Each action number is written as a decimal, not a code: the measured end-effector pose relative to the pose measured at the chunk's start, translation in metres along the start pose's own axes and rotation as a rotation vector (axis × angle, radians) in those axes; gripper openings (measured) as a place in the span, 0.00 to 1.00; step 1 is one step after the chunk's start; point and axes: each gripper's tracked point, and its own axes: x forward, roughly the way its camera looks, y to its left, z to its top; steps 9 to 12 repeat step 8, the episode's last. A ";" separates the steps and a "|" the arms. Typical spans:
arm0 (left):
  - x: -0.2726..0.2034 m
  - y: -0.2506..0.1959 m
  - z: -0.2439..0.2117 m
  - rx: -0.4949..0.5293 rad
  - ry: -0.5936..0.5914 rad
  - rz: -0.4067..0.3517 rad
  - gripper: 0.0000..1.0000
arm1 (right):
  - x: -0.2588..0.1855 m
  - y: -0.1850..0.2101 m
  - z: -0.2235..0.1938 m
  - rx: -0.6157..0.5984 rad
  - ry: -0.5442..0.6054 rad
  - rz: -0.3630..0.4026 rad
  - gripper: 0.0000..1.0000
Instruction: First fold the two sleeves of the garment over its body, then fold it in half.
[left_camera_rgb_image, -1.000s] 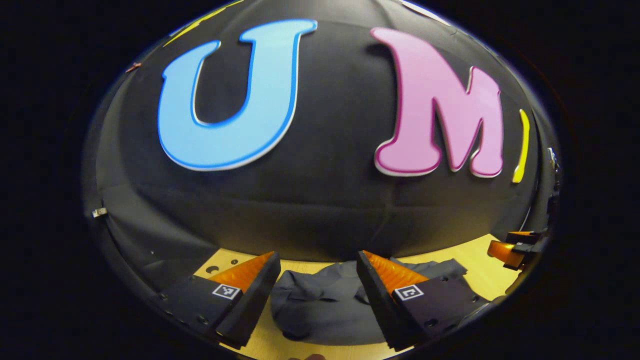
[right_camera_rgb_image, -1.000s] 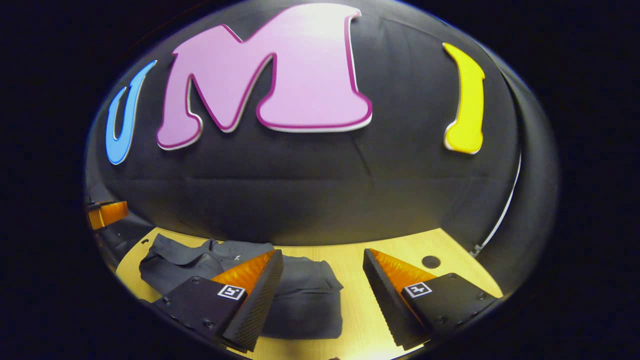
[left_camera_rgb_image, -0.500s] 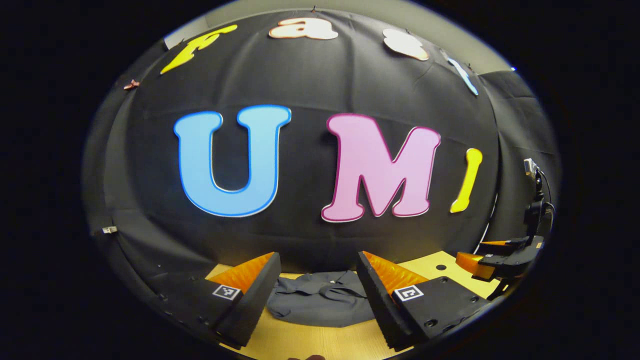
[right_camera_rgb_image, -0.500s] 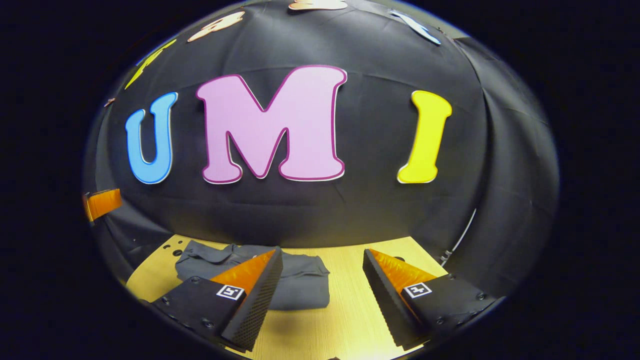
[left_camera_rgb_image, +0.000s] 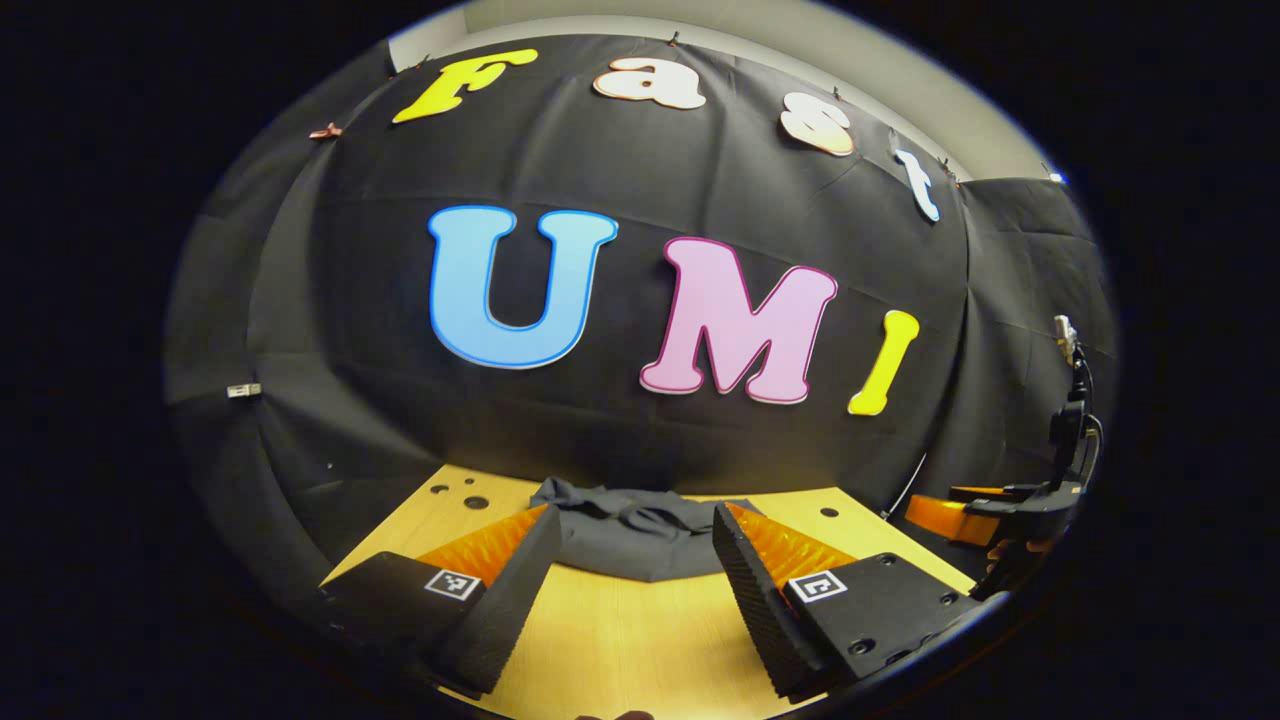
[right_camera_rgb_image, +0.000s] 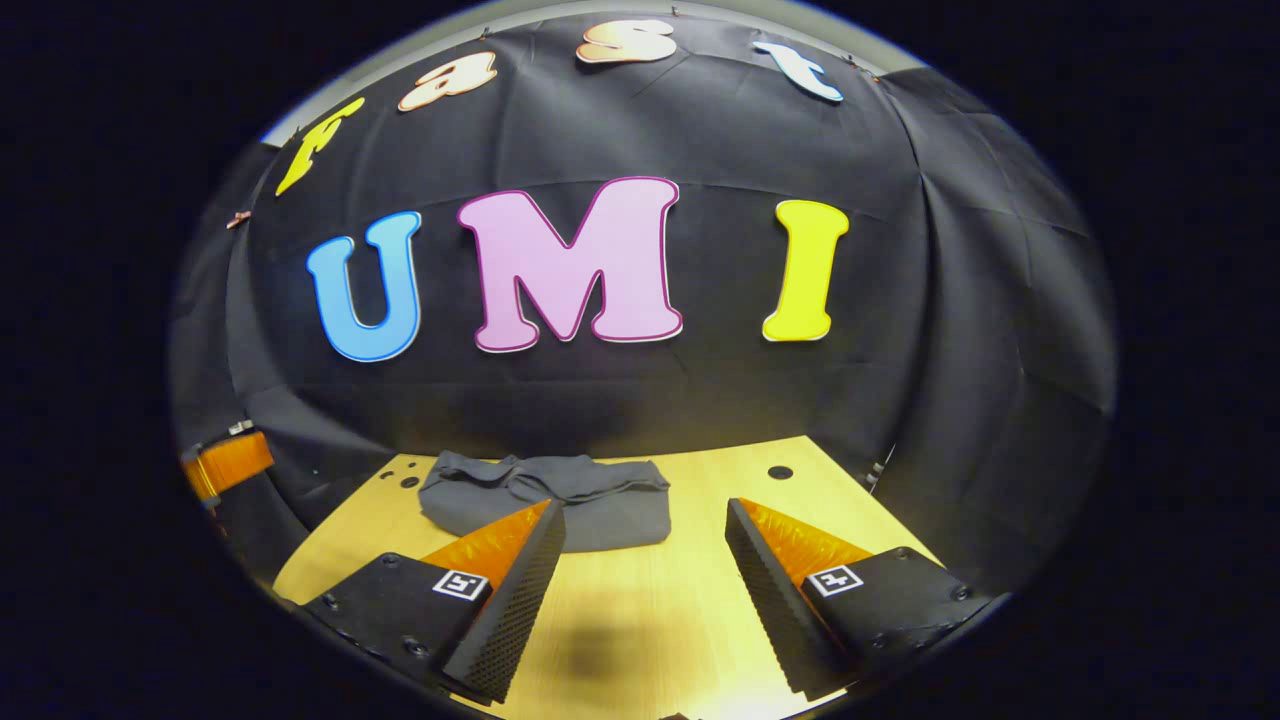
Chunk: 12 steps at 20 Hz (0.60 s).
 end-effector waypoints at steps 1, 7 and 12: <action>-0.012 0.006 -0.007 -0.003 0.001 0.010 0.96 | -0.012 0.000 -0.008 -0.002 0.010 0.002 0.99; -0.066 0.021 -0.062 0.012 0.014 0.083 0.96 | -0.070 -0.007 -0.060 -0.042 0.057 -0.008 0.99; -0.074 0.020 -0.073 0.020 0.030 0.091 0.96 | -0.076 -0.009 -0.068 -0.046 0.066 -0.010 0.99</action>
